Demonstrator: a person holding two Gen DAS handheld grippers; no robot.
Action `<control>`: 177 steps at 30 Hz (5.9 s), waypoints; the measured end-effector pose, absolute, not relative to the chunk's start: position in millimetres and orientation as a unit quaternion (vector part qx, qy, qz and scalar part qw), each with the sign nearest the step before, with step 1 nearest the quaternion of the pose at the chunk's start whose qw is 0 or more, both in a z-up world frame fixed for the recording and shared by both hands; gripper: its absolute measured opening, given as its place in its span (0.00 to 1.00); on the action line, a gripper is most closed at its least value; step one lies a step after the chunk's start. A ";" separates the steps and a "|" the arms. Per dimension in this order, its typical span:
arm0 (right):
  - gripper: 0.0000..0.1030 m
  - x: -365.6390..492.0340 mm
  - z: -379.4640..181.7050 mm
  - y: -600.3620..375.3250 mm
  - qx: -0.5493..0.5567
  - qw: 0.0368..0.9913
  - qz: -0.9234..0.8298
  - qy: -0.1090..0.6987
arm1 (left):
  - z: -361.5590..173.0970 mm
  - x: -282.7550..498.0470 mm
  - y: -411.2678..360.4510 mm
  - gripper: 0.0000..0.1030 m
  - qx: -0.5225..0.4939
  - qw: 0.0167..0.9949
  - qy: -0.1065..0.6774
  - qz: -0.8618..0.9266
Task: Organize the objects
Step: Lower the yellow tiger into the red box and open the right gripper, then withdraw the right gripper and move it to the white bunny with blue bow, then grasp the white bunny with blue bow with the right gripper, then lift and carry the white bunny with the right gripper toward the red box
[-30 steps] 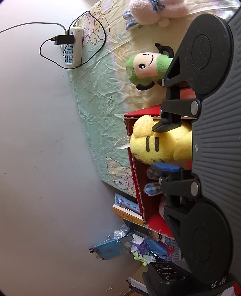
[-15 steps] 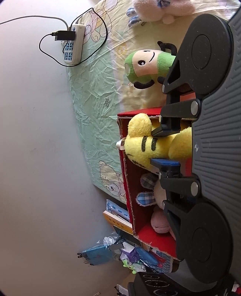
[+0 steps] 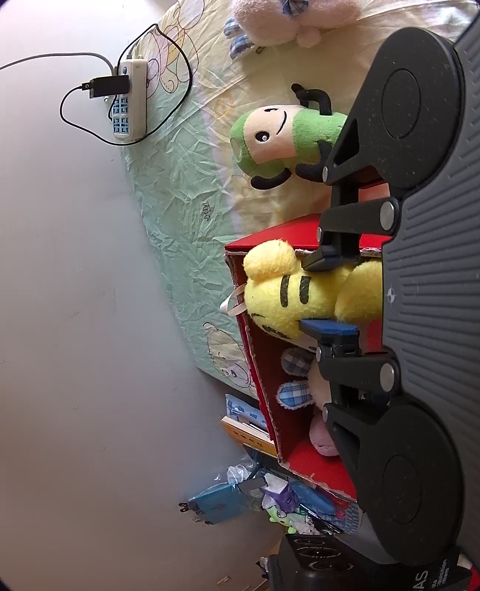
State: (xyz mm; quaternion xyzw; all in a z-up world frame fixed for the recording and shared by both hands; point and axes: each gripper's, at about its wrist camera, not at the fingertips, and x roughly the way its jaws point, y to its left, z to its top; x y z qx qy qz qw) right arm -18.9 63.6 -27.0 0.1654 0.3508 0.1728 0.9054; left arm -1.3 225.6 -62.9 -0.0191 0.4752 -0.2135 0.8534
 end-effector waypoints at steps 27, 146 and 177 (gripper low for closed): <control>0.33 -60.4 -18.9 53.5 0.150 0.909 0.177 0.347 | -28.9 -42.4 224.0 0.89 0.027 0.891 0.441 -0.101; 0.46 76.5 -142.6 -208.9 0.303 0.799 0.252 0.453 | -136.0 94.5 -55.9 0.65 0.032 0.842 0.514 -0.161; 0.42 -12.5 -89.3 -176.8 0.211 0.825 0.279 0.445 | -93.9 -2.2 -47.2 0.58 0.061 0.853 0.490 -0.169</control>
